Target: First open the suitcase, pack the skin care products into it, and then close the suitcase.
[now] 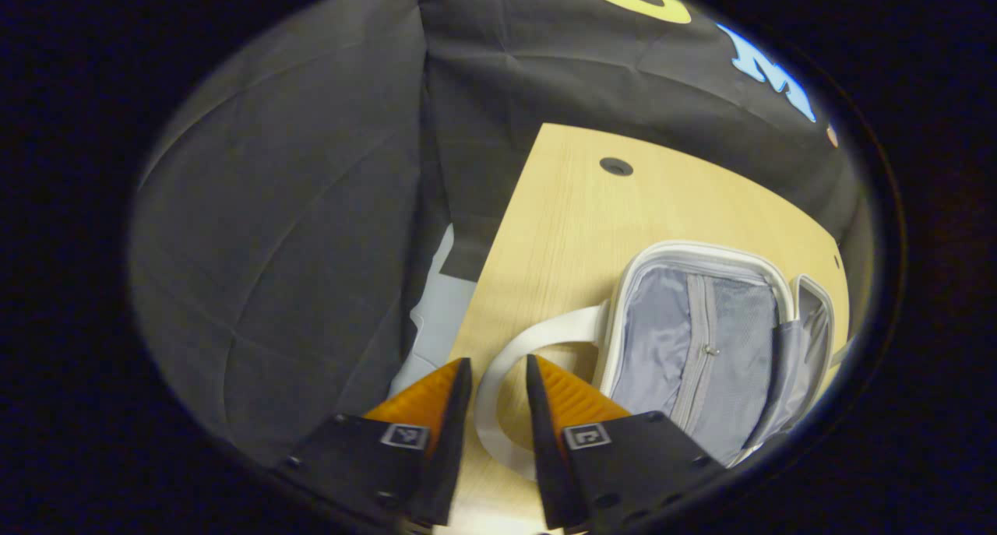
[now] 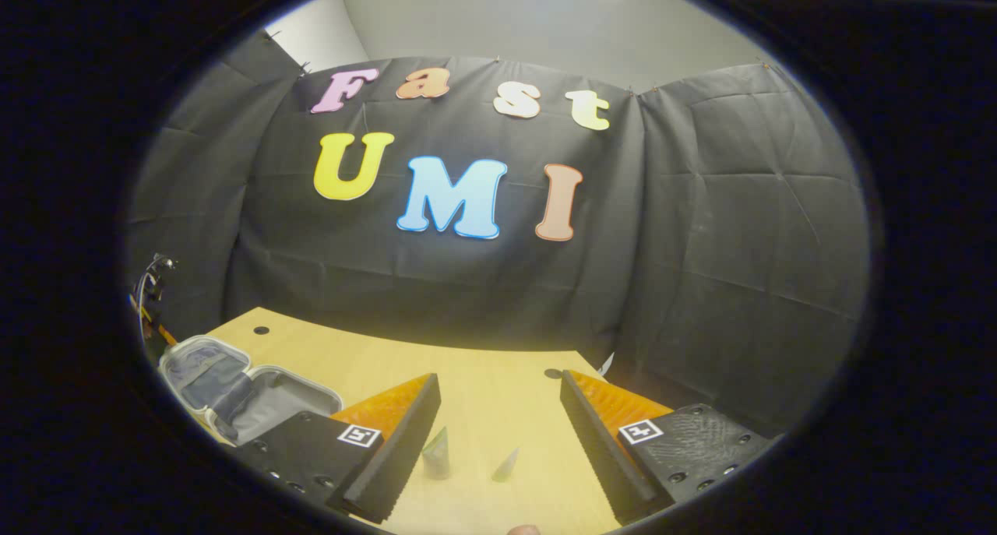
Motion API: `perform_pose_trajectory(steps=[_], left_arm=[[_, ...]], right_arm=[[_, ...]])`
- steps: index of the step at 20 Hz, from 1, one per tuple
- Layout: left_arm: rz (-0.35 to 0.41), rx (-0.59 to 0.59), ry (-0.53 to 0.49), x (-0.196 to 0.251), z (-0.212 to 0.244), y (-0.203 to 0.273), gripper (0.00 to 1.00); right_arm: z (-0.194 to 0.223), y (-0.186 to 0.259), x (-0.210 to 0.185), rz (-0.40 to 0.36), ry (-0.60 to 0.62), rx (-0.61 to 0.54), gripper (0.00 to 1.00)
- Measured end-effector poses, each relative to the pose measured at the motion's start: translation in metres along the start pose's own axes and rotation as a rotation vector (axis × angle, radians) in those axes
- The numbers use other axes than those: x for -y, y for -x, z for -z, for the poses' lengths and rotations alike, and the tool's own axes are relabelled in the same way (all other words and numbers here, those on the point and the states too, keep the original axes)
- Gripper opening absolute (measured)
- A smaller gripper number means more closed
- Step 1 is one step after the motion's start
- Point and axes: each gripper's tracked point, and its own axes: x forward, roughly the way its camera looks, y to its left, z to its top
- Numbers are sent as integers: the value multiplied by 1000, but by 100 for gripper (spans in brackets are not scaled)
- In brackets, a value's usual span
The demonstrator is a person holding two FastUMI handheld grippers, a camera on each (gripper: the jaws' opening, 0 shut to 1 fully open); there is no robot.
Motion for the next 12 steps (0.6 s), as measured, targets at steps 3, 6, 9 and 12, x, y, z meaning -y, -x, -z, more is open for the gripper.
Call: perform_pose_trajectory(steps=[3,6,9,12], left_arm=[[-47,152,10,2,-30,33,96],[-89,332,47,21,-62,87,98],[-49,479,61,74,-81,148,98],[67,637,75,159,-95,203,98]], right_arm=[[5,-4,10,-29,-21,0,94],[7,-10,28,-58,-20,26,94],[11,-19,50,-74,-29,44,94],[24,-29,67,-85,-31,34,94]])
